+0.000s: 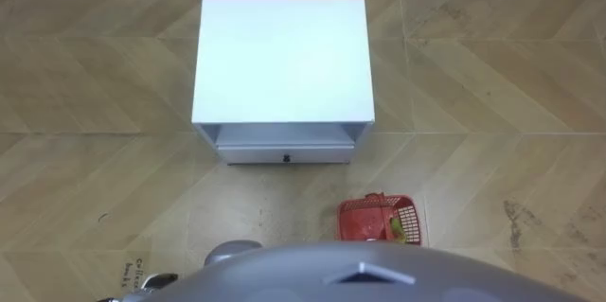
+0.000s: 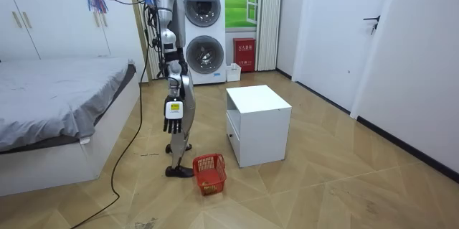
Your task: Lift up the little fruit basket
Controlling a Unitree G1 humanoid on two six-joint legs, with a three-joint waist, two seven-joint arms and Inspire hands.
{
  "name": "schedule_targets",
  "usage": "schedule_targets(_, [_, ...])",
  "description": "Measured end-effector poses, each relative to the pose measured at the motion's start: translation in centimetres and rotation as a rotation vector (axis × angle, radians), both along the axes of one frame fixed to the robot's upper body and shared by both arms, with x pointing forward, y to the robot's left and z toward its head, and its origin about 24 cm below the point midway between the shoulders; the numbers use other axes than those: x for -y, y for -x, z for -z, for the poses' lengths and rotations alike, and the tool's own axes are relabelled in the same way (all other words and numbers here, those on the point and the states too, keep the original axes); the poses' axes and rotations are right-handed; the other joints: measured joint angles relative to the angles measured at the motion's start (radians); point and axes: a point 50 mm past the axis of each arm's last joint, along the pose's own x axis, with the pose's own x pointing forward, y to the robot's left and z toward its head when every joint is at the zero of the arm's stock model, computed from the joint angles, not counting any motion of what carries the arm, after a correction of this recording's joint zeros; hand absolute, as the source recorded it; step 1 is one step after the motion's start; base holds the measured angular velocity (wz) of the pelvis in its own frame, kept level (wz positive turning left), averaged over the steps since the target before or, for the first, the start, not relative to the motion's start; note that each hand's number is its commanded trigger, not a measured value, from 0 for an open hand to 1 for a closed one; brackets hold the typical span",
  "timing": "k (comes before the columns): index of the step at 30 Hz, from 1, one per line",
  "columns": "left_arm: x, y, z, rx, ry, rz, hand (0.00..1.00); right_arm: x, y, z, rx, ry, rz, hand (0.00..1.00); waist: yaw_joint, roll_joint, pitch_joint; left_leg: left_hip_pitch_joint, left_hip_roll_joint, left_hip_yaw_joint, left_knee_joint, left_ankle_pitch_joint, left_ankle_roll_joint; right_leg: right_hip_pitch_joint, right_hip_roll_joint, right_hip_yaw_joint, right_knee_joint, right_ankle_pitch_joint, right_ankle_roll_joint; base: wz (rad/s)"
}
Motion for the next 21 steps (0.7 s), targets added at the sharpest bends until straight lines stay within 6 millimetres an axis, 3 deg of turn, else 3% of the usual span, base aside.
schedule_targets(21, [0.00, 0.29, 0.00, -0.006, 0.000, -0.002, 0.00, -0.05, 0.01, 0.01, -0.002, -0.011, 0.003, 0.00, 0.002, -0.005, 0.0009, -0.001, 0.000, 0.000, 0.000, 0.000, 0.000, 0.000, -0.001, -0.007, -0.001, -0.001, 0.001, 0.00])
